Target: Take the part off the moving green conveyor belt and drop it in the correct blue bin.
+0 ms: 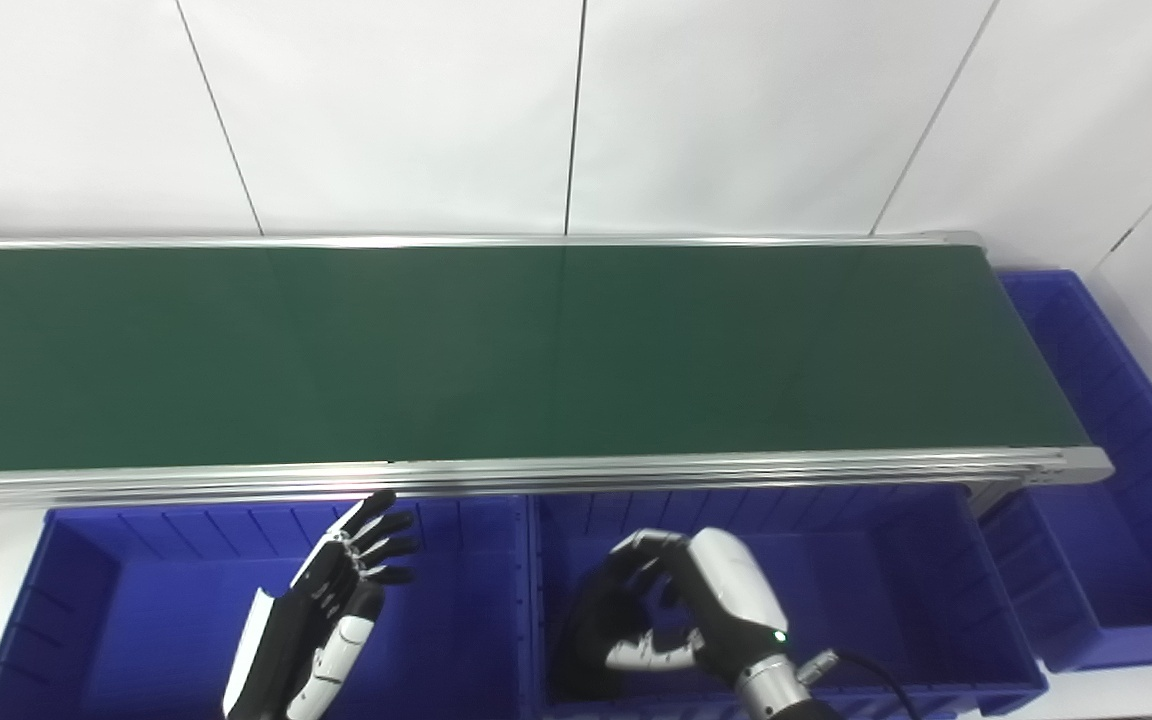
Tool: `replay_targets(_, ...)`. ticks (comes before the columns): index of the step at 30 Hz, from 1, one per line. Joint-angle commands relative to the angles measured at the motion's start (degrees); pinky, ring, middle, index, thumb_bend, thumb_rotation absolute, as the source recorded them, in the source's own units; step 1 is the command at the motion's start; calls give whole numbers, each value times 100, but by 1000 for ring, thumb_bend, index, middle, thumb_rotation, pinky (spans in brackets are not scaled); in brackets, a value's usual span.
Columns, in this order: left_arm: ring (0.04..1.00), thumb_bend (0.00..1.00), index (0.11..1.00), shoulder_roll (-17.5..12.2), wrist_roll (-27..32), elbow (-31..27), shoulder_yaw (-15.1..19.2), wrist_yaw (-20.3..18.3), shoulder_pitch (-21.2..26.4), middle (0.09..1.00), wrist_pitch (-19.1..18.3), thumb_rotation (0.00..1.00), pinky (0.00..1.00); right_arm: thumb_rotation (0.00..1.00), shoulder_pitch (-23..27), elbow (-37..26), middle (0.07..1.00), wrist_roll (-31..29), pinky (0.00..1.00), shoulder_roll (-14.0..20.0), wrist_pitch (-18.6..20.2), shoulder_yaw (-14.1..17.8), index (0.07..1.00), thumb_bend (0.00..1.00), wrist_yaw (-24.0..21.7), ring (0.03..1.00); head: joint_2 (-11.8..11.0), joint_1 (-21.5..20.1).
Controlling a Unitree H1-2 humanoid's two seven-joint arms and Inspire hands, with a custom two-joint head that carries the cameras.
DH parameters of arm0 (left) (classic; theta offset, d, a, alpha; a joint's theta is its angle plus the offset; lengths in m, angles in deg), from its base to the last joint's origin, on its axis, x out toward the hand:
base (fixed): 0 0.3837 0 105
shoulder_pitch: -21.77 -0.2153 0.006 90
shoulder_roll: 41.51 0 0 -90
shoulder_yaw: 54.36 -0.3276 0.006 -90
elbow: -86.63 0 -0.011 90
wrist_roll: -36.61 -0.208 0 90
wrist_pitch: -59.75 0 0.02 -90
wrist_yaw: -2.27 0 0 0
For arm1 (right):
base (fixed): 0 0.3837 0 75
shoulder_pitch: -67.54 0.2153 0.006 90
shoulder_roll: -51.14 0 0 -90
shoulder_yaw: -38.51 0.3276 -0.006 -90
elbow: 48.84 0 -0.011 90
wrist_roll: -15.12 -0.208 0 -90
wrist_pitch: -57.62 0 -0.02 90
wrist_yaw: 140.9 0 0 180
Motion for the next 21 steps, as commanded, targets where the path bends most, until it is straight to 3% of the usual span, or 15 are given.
replay_targets(1,763,655,876,-12,41,-137,8,-20,5,821,54,812,673,394,66,-198,908,61,811,33,101,-8,924,870,-62,876,-11,1)
replay_targets(10,759,647,872,9,34,-139,5,-14,12,820,60,813,667,468,59,-182,961,-26,851,-9,85,38,985,902,-23,917,-36,18)
replay_targets(20,763,640,875,14,62,-100,-2,-22,12,823,81,800,675,628,43,-169,945,-68,833,-55,43,90,987,864,88,902,-79,51)
replay_targets(21,763,641,873,17,59,-101,-6,-22,12,820,81,799,676,692,30,-173,938,-107,829,-66,1,110,985,838,128,899,-97,78)
